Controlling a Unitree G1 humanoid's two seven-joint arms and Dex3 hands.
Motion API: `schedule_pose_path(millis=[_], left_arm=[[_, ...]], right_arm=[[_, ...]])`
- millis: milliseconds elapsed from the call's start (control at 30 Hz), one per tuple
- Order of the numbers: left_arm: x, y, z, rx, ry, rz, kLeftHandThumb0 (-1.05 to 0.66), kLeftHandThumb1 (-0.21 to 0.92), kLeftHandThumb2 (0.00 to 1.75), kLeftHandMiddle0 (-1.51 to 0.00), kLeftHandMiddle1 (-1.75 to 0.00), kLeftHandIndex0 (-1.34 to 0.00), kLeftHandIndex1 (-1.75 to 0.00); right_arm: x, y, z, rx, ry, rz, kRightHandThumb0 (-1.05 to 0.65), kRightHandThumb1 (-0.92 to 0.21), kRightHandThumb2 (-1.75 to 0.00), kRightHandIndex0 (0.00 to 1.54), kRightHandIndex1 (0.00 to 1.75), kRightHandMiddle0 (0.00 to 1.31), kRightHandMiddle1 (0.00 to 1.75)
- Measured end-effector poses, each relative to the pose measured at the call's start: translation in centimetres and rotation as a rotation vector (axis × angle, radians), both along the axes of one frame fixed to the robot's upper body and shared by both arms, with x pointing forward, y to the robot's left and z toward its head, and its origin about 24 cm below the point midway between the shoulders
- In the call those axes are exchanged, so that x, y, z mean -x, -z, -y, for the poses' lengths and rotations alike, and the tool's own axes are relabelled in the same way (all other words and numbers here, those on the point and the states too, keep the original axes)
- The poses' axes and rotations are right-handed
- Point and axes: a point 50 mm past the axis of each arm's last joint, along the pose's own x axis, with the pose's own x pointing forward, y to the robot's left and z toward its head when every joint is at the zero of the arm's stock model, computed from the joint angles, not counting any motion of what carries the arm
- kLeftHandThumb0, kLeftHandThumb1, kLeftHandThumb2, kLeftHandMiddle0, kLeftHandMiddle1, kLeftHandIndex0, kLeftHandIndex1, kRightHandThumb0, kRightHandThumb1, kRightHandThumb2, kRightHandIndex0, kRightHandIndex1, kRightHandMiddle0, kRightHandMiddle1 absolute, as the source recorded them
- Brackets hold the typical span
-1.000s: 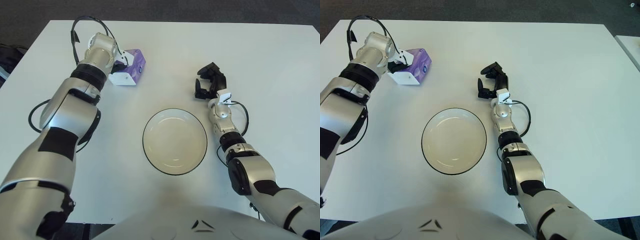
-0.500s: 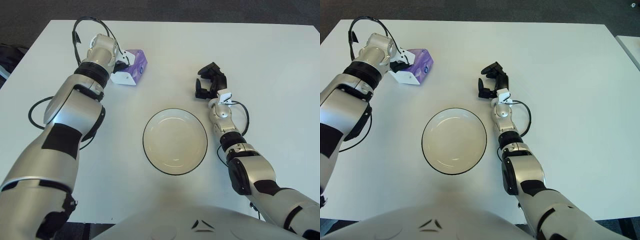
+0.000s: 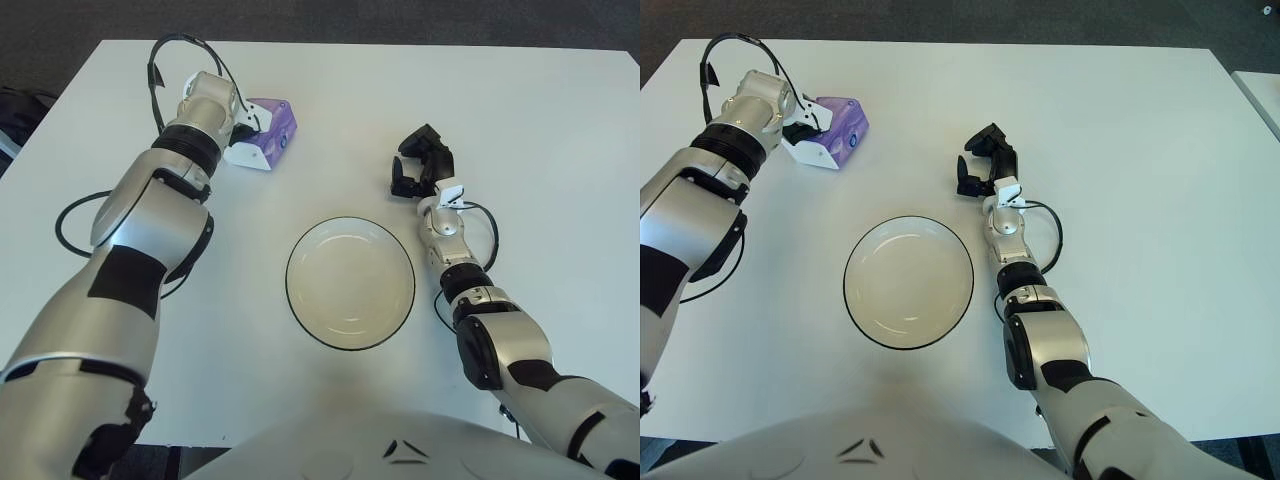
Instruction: Put the tissue paper into the plate.
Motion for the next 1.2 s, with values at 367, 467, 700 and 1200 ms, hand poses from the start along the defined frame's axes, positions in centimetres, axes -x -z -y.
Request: schedule_pose_path(millis=[367,467,700,1200], left_arm=[[-0.03,-0.06,0.14,0.067,-0.001,-0.003,-1.05,0.92,1.11,0.00,0.00,0.00,0.00],[-0.04,-0.09,0.18,0.097,-0.002,-0.003,-1.05,0.92,1.10,0.00,0.00,0.00,0.00],[-0.06,-0.12,0.34,0.151,0.000,-0.003,-1.05,0.92,1.10,0.00,0.00,0.00,0.00],[-0.19,-0.36,0.91,0.231,0.038,-0.001,-1.05,0.92,1.28,0.00,0.00,0.00,0.00]], right_arm=[[-0.01,0.00,0.04,0.000,0.001,0.000,-0.01,-0.28,-1.36,0.53,1.75,0.51,1.75],[-0.01,0.00,0.04,0.000,0.001,-0.001,-0.01,-0.28,-1.36,0.53,1.75,0.51,1.75],[-0.04,-0.01,0.03,0.000,0.001,-0.001,-0.01,-0.28,-1.36,0.52,1.75,0.51,1.75],[-0.11,0.00,0.06,0.002,0.002,-0.005,-0.01,-0.29,-1.36,0.52,1.75,0.51,1.75]])
